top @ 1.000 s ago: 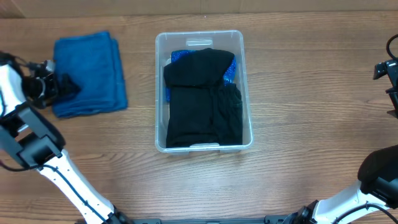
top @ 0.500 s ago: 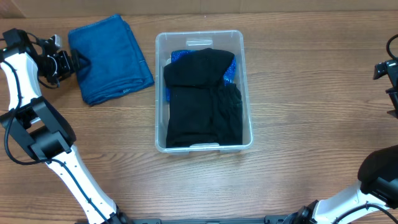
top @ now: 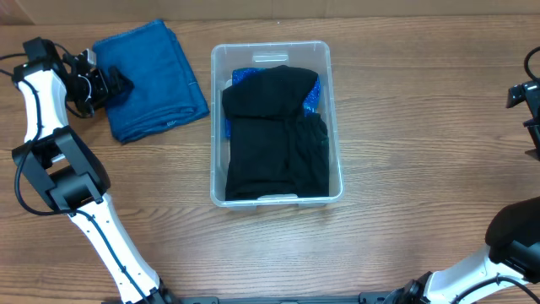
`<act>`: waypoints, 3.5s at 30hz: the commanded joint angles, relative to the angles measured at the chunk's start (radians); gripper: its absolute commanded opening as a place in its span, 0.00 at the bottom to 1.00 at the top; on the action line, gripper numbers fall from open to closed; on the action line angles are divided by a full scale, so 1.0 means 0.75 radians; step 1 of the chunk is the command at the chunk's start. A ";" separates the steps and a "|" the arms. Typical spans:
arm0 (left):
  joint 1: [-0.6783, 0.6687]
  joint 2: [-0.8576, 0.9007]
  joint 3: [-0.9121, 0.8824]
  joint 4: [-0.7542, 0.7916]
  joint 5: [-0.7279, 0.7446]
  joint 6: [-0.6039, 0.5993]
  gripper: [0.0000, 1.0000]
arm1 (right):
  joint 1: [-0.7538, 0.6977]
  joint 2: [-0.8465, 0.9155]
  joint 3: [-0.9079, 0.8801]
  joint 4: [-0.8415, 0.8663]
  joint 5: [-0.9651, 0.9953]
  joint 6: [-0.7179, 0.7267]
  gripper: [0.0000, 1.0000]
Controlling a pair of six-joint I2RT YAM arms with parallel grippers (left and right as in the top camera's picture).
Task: Pack container
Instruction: 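Grasp the edge of the blue towel with the left gripper, then lift the blue towel and lower it into the container, then spread the blue towel over the container with the left gripper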
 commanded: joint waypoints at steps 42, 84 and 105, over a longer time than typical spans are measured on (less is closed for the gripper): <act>-0.022 -1.007 0.015 -0.111 0.674 -0.284 0.04 | -0.002 -0.024 0.001 0.002 -0.002 0.006 1.00; -1.161 -0.690 0.065 -0.263 0.116 -0.700 0.04 | -0.002 -0.024 0.001 0.002 -0.002 0.006 1.00; -1.204 -0.802 0.091 -0.245 0.086 -0.672 0.04 | -0.002 -0.024 0.001 0.002 -0.002 0.006 1.00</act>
